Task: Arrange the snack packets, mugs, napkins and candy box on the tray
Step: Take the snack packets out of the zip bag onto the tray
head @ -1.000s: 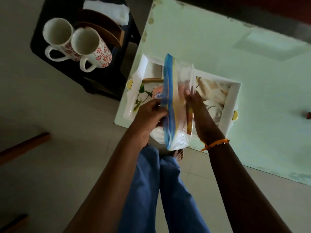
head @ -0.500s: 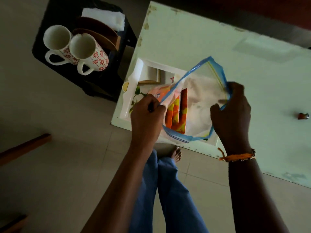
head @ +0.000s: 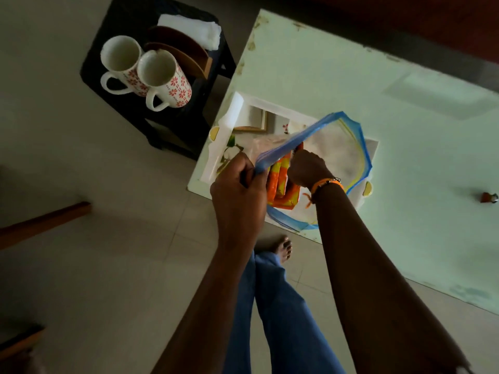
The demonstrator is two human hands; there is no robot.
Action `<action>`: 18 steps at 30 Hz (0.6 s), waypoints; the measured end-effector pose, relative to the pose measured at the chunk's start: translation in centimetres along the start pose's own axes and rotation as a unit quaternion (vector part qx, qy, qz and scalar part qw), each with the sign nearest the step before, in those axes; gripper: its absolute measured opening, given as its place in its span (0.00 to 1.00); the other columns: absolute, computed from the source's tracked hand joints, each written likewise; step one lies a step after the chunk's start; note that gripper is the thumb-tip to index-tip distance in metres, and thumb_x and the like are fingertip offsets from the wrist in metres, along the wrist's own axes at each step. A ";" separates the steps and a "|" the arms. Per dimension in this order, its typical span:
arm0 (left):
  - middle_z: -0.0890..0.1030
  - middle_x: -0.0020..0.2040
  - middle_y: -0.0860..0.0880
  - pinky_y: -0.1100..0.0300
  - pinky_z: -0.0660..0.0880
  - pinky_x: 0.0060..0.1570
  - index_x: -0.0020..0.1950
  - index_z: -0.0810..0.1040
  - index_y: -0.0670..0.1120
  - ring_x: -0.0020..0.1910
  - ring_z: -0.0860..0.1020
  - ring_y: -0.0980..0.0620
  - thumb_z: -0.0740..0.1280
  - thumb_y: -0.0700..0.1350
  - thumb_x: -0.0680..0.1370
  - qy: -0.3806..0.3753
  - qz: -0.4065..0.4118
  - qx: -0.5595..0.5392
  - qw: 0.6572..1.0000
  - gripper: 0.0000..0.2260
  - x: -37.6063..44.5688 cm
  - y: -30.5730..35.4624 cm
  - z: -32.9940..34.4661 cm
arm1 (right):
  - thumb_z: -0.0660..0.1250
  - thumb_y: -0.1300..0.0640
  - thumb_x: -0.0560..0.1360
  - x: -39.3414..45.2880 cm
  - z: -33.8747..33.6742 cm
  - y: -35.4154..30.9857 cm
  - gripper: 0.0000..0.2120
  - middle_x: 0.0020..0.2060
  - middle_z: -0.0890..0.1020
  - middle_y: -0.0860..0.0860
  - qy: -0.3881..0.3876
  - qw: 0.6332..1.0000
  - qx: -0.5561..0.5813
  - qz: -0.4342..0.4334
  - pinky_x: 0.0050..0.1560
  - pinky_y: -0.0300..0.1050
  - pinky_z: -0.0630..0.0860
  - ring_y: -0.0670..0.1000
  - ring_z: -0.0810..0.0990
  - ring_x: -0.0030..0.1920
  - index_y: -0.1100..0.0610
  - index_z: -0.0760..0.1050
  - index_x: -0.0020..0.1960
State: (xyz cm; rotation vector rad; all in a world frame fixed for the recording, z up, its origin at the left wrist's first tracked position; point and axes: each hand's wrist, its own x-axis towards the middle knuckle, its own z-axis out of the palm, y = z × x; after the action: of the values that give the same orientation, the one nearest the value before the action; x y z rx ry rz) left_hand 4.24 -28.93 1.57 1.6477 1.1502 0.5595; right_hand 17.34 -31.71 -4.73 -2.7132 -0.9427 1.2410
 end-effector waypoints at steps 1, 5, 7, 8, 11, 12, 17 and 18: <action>0.71 0.28 0.53 0.73 0.69 0.30 0.31 0.66 0.52 0.29 0.72 0.63 0.67 0.40 0.74 -0.006 0.002 0.006 1.000 0.15 -0.2 -0.1 0.1 | 0.55 0.65 0.76 0.3 0.2 0.2 0.16 0.61 0.75 0.67 -0.001 1.000 0.015 0.001 0.60 0.55 0.70 0.66 0.73 0.62 0.69 0.68 0.62; 0.67 0.25 0.55 0.76 0.67 0.30 0.29 0.64 0.53 0.27 0.71 0.65 0.69 0.41 0.73 -0.015 0.012 0.036 0.999 0.18 -0.8 0.0 0.9 | 0.57 0.63 0.75 -0.4 -0.1 1.1 0.15 0.60 0.77 0.65 0.061 0.993 0.101 0.008 0.60 0.53 0.70 0.64 0.73 0.62 0.68 0.75 0.58; 0.66 0.24 0.56 0.75 0.66 0.29 0.28 0.62 0.53 0.25 0.70 0.64 0.69 0.40 0.72 -0.020 0.019 0.040 0.999 0.19 -1.1 0.3 1.6 | 0.60 0.63 0.73 -1.9 -1.0 1.8 0.13 0.59 0.79 0.62 0.145 0.971 0.188 0.018 0.61 0.53 0.72 0.63 0.74 0.61 0.65 0.78 0.55; 0.66 0.24 0.56 0.75 0.66 0.30 0.29 0.62 0.53 0.25 0.70 0.63 0.69 0.39 0.72 -0.028 0.022 0.043 0.998 0.20 -1.1 0.4 2.1 | 0.62 0.63 0.72 -2.9 -1.5 2.3 0.13 0.57 0.81 0.60 0.189 0.954 0.229 0.025 0.60 0.49 0.72 0.60 0.76 0.59 0.62 0.79 0.54; 0.68 0.26 0.53 0.70 0.68 0.30 0.29 0.63 0.52 0.27 0.70 0.57 0.68 0.39 0.72 -0.060 0.017 0.063 0.996 0.18 -1.1 0.5 3.8 | 0.65 0.66 0.68 -5.9 -2.8 4.6 0.14 0.49 0.84 0.52 0.267 0.908 0.319 0.049 0.44 0.26 0.70 0.50 0.82 0.46 0.56 0.81 0.50; 0.68 0.26 0.52 0.65 0.69 0.31 0.29 0.63 0.51 0.28 0.70 0.54 0.68 0.38 0.72 -0.072 0.012 0.073 0.995 0.18 -1.1 0.6 4.5 | 0.64 0.68 0.67 -6.8 -3.0 5.6 0.16 0.47 0.84 0.52 0.272 0.896 0.345 0.060 0.40 0.23 0.70 0.48 0.81 0.41 0.55 0.81 0.50; 0.70 0.26 0.44 0.61 0.68 0.31 0.28 0.61 0.48 0.28 0.71 0.47 0.65 0.35 0.69 -0.118 0.001 0.120 0.986 0.16 -1.7 0.1 8.2 | 0.55 0.79 0.68 -9.2 -3.3 10.8 0.26 0.54 0.80 0.58 0.186 0.781 0.592 0.073 0.54 0.51 0.78 0.55 0.79 0.51 0.58 0.77 0.57; 0.70 0.26 0.44 0.64 0.68 0.30 0.29 0.61 0.48 0.28 0.71 0.48 0.64 0.34 0.69 -0.130 -0.002 0.129 0.983 0.16 -2.0 -0.2 8.9 | 0.54 0.79 0.68 -9.5 -3.2 11.9 0.27 0.54 0.79 0.57 0.188 0.755 0.624 0.071 0.54 0.50 0.78 0.54 0.79 0.53 0.60 0.75 0.60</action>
State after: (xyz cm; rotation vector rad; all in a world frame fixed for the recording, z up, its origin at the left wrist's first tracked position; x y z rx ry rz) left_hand 10.37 -34.79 -1.75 1.8752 1.0633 0.1872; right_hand 20.89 -45.71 1.00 -1.7493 0.1944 0.7618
